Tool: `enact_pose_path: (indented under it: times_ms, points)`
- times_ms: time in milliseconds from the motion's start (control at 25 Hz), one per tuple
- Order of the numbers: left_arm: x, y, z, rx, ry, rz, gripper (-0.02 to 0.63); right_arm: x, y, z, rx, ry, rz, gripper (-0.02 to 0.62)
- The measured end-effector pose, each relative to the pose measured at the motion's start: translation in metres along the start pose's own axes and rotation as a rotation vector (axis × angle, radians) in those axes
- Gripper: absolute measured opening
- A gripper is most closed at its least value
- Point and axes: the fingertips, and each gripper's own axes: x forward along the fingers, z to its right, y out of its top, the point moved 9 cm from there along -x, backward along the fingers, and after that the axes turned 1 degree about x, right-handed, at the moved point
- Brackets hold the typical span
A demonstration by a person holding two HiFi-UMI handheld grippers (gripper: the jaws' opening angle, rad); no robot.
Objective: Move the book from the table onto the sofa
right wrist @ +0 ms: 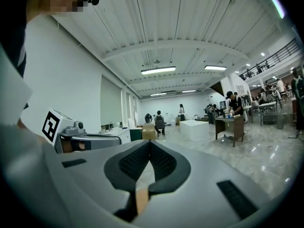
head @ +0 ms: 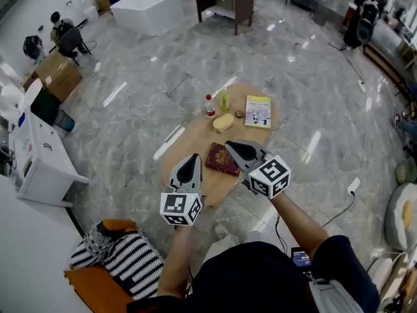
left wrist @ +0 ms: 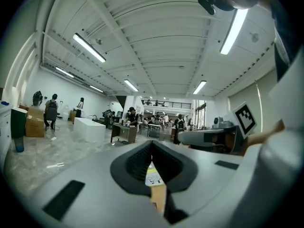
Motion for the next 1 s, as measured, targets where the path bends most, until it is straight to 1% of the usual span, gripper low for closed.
enact_pose_path:
  times_ms: [160, 280, 520, 680, 880, 1000]
  points:
    - [0.008, -0.011, -0.019, -0.010, -0.021, -0.013, 0.017, 0.016, -0.013, 0.003, 0.009, -0.014, -0.018, 0.014]
    - [0.013, -0.019, -0.027, -0.013, -0.012, -0.018, 0.017, 0.024, -0.021, 0.007, 0.024, -0.011, -0.035, 0.012]
    - [0.027, -0.031, -0.029, -0.020, -0.008, -0.039, 0.017, 0.033, -0.030, 0.020, 0.040, 0.007, -0.060, 0.012]
    - [0.039, -0.038, -0.029, -0.033, 0.016, -0.053, 0.017, 0.038, -0.035, 0.035, 0.034, 0.028, -0.088, 0.014]
    - [0.053, -0.067, -0.030, -0.072, 0.031, -0.091, 0.017, 0.045, -0.058, 0.057, 0.036, 0.045, -0.144, 0.014]
    - [0.060, -0.094, -0.031, -0.141, 0.037, -0.147, 0.017, 0.048, -0.079, 0.068, 0.055, 0.058, -0.189, 0.012]
